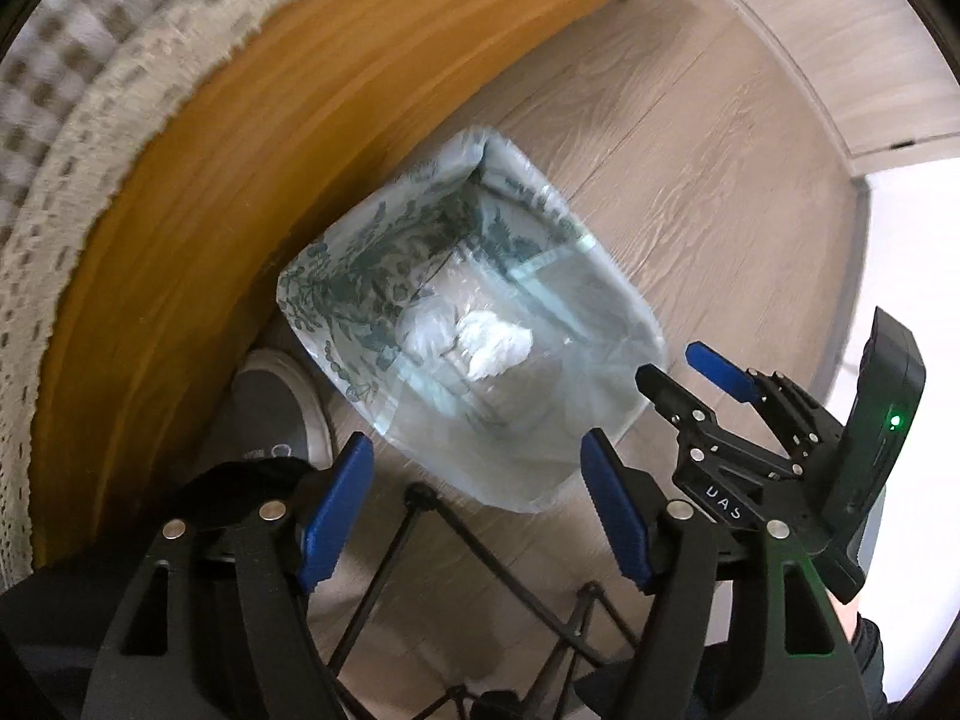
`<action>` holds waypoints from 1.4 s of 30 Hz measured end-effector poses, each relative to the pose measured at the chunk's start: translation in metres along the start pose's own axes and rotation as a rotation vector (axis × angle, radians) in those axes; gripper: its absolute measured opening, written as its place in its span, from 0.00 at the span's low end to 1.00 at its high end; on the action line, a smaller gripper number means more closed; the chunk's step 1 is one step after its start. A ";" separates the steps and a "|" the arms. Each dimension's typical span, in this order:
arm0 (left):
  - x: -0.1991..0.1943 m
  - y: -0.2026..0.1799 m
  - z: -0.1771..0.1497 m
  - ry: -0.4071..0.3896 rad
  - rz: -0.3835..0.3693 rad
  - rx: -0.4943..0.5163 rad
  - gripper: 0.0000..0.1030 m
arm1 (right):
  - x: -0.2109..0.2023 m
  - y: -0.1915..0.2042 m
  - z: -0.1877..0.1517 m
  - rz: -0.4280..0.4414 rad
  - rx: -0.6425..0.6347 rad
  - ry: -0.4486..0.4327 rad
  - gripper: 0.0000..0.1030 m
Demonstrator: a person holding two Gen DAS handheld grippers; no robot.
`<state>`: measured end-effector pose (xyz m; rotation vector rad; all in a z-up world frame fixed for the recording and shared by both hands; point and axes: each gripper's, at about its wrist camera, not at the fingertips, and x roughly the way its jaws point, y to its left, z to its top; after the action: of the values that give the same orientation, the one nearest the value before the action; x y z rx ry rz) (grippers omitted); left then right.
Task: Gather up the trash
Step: 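Grasp the red snack wrapper with the right tool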
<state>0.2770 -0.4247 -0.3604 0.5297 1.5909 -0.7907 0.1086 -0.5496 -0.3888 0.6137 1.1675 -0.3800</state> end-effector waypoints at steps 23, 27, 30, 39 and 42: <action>-0.272 0.165 -0.127 -0.781 -0.003 -0.213 0.78 | -0.190 0.228 0.077 -0.046 -0.463 -0.486 0.69; -0.306 0.220 -0.156 -0.913 0.003 -0.315 0.86 | -0.201 0.288 0.078 -0.013 -0.559 -0.549 0.69; -0.319 0.268 -0.174 -0.973 -0.013 -0.411 0.87 | -0.205 0.328 0.075 -0.008 -0.643 -0.592 0.69; -0.306 0.421 -0.212 -0.985 -0.075 -0.849 0.87 | -0.185 0.490 0.062 -0.047 -1.094 -0.646 0.69; -0.307 0.461 -0.214 -1.008 -0.065 -0.919 0.87 | -0.168 0.554 0.060 -0.100 -1.234 -0.676 0.69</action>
<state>0.5208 0.0687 -0.1393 -0.5371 0.8459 -0.2037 0.4124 -0.1618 -0.0782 -0.6235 0.5829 0.1006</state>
